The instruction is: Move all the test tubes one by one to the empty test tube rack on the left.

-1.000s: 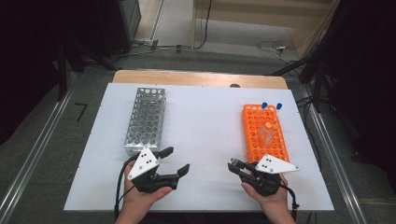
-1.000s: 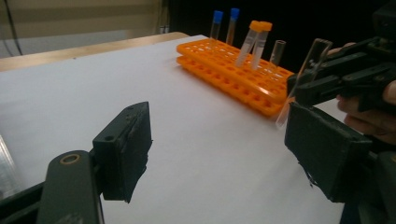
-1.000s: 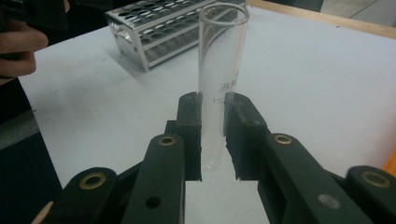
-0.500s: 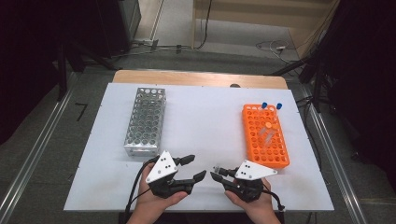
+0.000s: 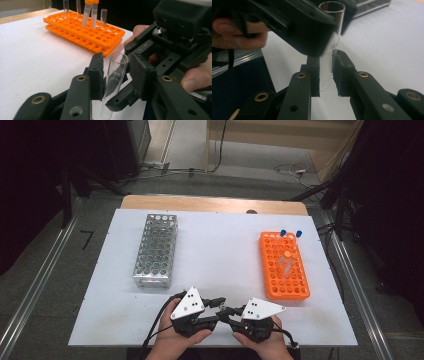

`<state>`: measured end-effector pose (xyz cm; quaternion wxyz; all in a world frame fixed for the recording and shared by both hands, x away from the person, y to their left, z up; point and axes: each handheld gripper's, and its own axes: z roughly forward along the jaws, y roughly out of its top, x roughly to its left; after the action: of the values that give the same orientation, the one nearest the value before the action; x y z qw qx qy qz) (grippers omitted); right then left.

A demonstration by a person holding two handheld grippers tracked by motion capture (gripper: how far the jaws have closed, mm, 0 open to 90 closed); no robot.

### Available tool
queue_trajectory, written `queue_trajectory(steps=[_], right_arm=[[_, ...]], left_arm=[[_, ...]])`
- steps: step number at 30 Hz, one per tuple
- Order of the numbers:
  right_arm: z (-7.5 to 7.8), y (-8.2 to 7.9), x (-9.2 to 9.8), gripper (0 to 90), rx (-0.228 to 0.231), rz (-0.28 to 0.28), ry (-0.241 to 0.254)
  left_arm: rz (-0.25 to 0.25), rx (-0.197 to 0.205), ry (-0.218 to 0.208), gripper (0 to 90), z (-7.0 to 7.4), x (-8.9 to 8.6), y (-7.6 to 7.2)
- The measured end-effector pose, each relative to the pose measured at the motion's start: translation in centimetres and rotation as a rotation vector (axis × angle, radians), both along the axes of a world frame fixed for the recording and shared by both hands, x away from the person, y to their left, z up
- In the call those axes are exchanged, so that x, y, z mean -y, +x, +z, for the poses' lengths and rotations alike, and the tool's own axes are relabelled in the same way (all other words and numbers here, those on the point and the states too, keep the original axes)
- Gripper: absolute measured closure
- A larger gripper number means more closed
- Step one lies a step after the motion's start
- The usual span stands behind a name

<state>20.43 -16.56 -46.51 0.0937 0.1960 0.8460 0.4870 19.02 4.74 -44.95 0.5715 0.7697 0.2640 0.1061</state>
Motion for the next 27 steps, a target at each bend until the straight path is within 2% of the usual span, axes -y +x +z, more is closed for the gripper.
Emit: queue_trajectory(steps=[8,16,17,18,19,20,22,24,27], right_arm=[[0.0,0.0,0.0,74.0,-0.001,0.004,-0.001],[-0.1,0.1,0.1,71.5,-0.013,0.004,0.010],[-0.2,0.1,0.2,65.2,-0.017,0.017,0.016],[-0.2,0.1,0.2,65.2,-0.017,0.017,0.016],[-0.2,0.1,0.3,60.9,-0.023,0.027,0.025],[-0.2,0.1,0.5,54.6,-0.022,0.032,0.032],[0.0,0.2,1.1,38.8,-0.016,0.003,0.044],[0.2,0.4,1.6,23.1,-0.028,-0.012,0.062],[0.6,0.7,2.7,5.7,-0.034,-0.028,0.077]], left_arm=[[0.021,0.021,0.031,75.4,-0.1,0.2,-0.1],[0.030,0.030,0.032,76.3,0.0,0.1,-0.1],[0.036,0.033,0.033,76.3,0.0,0.0,-0.1],[0.042,0.035,0.031,76.3,0.1,-0.1,-0.1],[0.045,0.033,0.027,76.3,0.2,-0.3,0.0],[0.050,0.029,0.015,76.3,0.3,-0.6,0.1],[0.063,0.024,0.004,76.3,0.4,-1.0,0.2],[0.077,0.022,-0.002,76.3,0.6,-1.4,0.4],[0.107,0.027,0.006,76.3,0.7,-1.9,0.7]])
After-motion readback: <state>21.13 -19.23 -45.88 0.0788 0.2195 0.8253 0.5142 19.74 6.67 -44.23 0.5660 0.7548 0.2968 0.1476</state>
